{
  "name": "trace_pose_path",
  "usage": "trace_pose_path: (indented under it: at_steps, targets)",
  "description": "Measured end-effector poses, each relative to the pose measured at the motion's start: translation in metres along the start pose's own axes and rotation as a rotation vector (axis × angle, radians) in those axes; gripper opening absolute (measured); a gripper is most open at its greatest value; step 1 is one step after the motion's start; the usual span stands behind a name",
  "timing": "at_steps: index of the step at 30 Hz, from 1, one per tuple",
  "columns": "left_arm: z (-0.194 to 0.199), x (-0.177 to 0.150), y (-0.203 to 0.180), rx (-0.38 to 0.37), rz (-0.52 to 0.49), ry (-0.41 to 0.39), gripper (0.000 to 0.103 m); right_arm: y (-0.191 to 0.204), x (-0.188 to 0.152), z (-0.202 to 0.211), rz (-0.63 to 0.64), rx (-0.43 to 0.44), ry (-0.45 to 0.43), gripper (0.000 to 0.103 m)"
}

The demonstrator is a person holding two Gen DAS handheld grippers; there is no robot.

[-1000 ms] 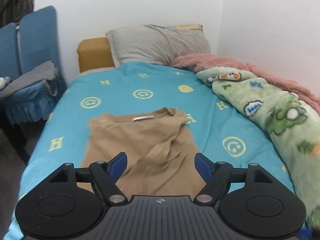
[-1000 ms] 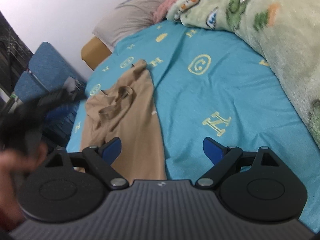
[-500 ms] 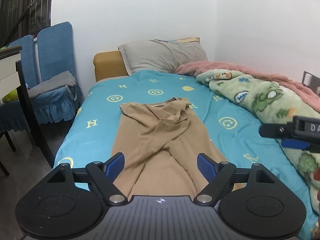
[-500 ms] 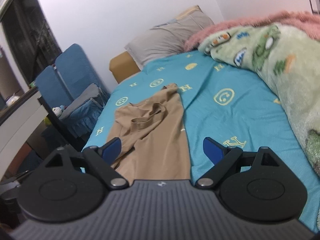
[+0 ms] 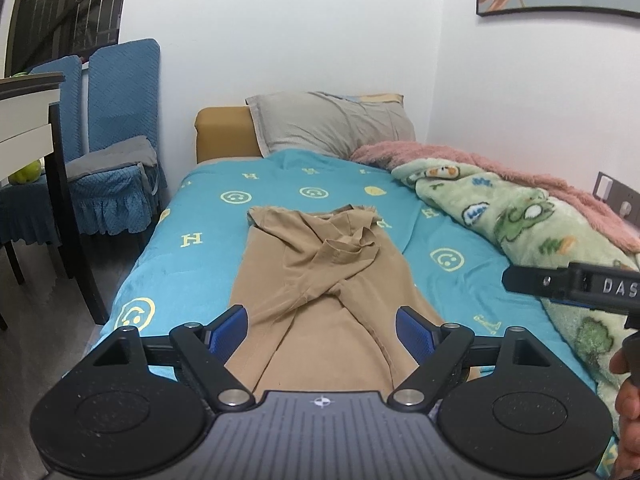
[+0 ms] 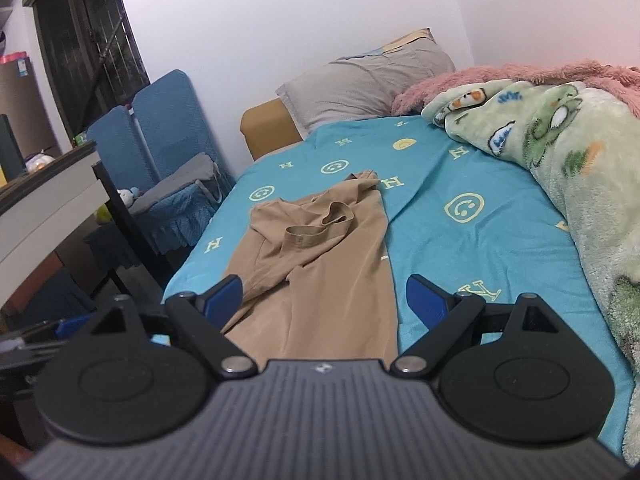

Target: Fold clothes

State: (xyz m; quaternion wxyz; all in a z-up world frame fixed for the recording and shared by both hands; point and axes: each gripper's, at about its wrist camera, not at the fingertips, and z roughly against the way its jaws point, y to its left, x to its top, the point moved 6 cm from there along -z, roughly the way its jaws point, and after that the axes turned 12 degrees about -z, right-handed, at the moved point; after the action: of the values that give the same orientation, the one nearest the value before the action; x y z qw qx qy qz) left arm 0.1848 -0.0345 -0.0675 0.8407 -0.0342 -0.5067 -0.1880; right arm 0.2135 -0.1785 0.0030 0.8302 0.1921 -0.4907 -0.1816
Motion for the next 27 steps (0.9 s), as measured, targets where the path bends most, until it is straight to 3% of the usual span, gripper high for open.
trace_pose_path:
  at_steps: [9, 14, 18, 20, 27]
  targets:
    - [0.003, 0.003, 0.004, 0.009, 0.000, -0.007, 0.084, 0.007, -0.006, -0.006, 0.030, -0.010, 0.007, 0.090]
    - [0.002, 0.005, 0.025, 0.046, 0.060, 0.004, 0.084, 0.006, -0.004, -0.010, -0.050, 0.030, 0.017, 0.090]
    - [-0.004, 0.004, 0.055, 0.075, 0.126, 0.024, 0.084, 0.020, 0.001, -0.040, -0.070, 0.062, 0.082, 0.090]
    - [-0.011, 0.002, 0.072, 0.087, 0.157, 0.035, 0.084, 0.032, 0.003, -0.062, -0.065, 0.074, 0.109, 0.079]
    - [-0.042, -0.011, 0.127, 0.118, 0.252, 0.072, 0.084, 0.069, 0.000, -0.166, -0.065, 0.028, 0.158, 0.074]
